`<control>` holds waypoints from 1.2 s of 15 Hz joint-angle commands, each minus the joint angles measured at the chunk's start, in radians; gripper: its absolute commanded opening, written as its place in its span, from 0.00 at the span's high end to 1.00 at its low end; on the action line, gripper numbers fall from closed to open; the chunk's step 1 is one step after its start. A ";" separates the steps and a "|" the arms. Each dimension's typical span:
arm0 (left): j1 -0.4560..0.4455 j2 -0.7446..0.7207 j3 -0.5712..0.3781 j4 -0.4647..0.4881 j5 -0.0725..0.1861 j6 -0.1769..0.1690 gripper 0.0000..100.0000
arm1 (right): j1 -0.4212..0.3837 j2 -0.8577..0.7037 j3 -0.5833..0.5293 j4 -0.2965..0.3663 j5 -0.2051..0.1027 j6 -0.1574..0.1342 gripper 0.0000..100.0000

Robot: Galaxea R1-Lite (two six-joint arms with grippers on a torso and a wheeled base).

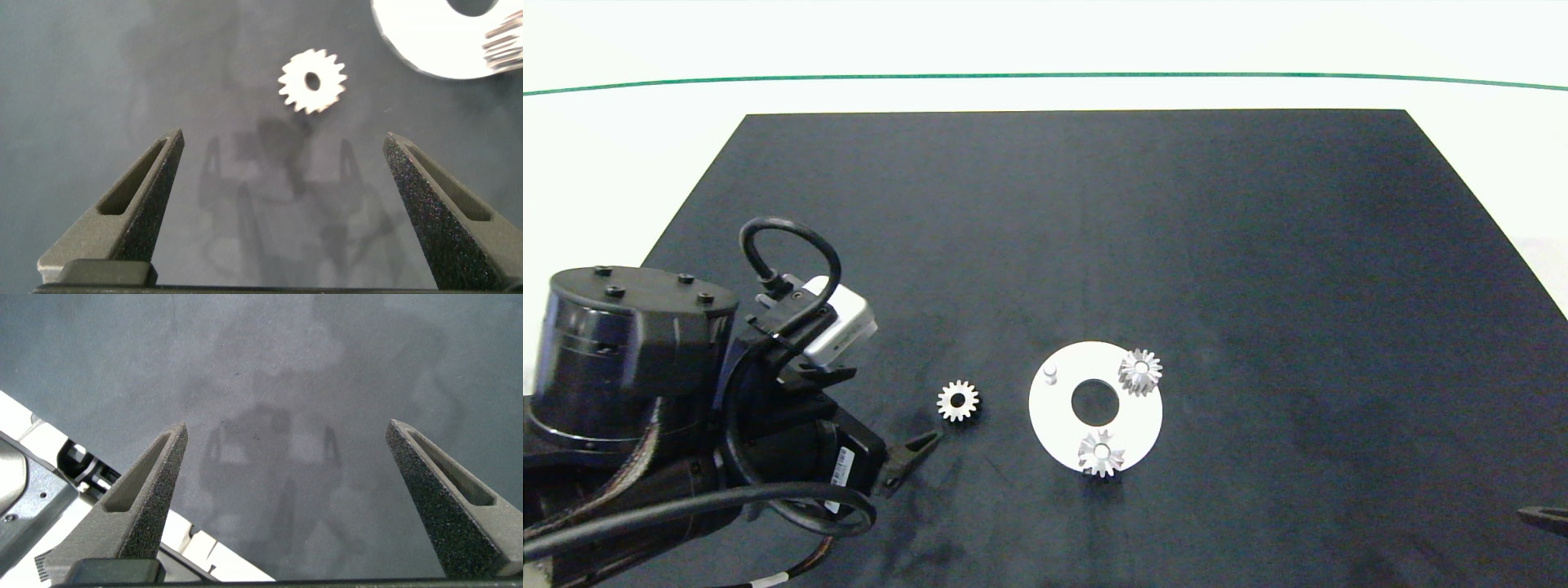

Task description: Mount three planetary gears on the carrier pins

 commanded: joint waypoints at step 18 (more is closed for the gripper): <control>-0.008 0.297 -0.068 -0.127 -0.019 -0.004 0.06 | 0.000 0.045 0.026 -0.007 0.004 -0.002 0.00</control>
